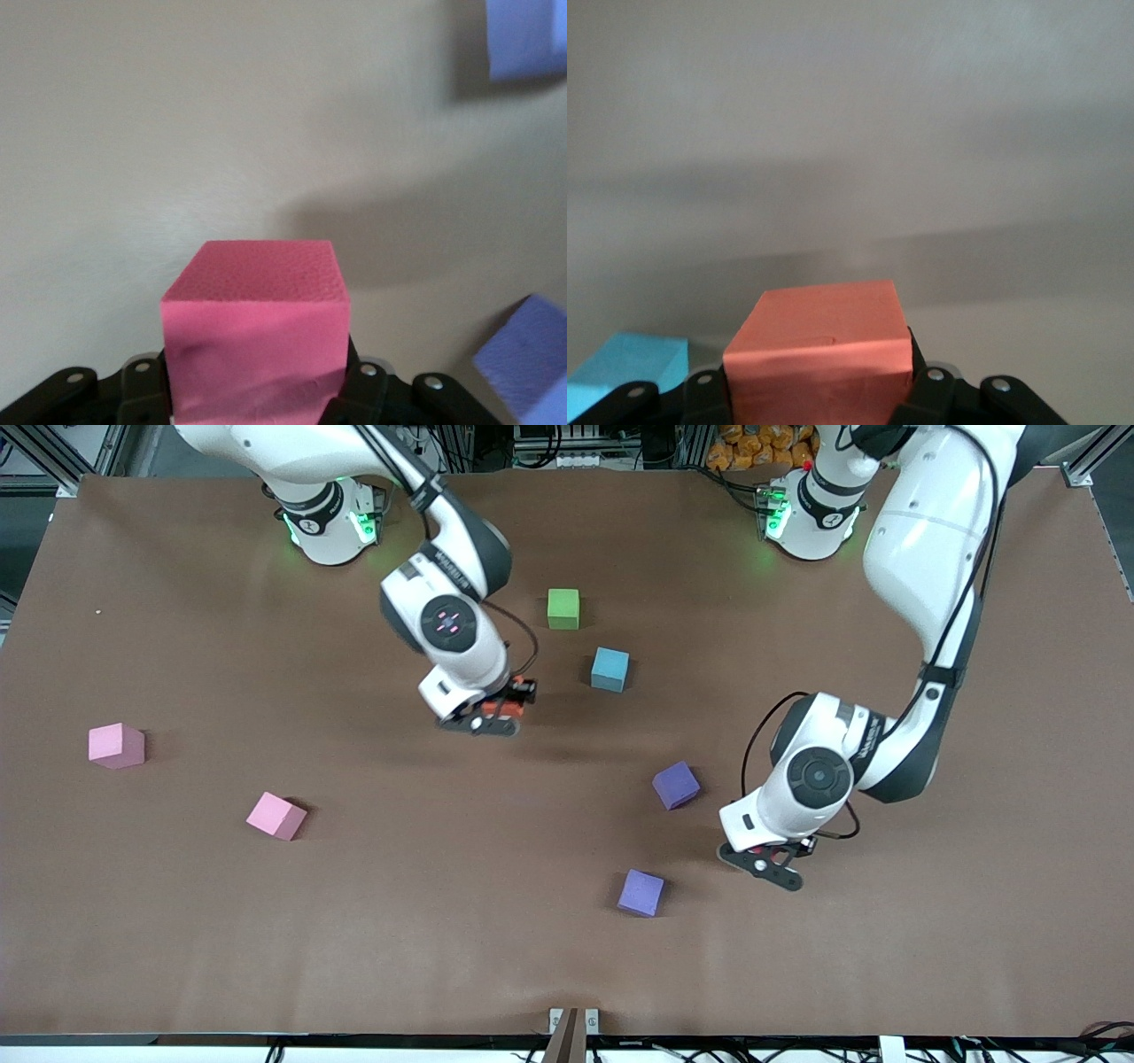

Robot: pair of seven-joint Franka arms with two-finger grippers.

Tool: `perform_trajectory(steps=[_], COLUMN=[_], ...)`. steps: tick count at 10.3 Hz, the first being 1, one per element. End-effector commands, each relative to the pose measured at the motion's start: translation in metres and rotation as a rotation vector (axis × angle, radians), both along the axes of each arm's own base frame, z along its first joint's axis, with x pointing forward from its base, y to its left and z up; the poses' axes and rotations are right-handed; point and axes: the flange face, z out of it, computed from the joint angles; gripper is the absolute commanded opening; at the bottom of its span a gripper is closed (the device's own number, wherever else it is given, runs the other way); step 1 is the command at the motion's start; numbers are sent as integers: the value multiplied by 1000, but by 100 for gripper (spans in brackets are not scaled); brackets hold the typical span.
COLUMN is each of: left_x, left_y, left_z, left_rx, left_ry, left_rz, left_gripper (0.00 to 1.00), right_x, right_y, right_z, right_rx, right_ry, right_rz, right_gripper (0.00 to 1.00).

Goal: Arrange blocks into number 1
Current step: 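Carry the orange cube toward the green cube while the left gripper carries pink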

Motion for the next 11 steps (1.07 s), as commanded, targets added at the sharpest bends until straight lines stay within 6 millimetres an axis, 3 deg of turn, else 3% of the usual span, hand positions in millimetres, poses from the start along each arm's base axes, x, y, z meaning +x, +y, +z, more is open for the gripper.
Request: perform_trajectory(steps=[1, 3, 5, 8, 11], left_x=[-26, -39, -50, -65, -68], left_y=[3, 7, -2, -48, -78], left_z=[47, 72, 79, 68, 88], left_rx=[-40, -103, -142, -148, -187], left_ry=[-25, -21, -9, 5, -26], left_rz=[188, 381, 541, 660, 740], left_gripper=[63, 63, 63, 63, 63], right_x=[-42, -73, -90, -104, -110], right_y=[21, 41, 53, 65, 69], right_z=[-17, -31, -43, -72, -76], right_rx=[-19, -11, -27, -48, -49], right_ry=[-7, -22, -14, -47, -36], right_rz=[-21, -26, -17, -30, -28], right_gripper=[0, 0, 0, 0, 0])
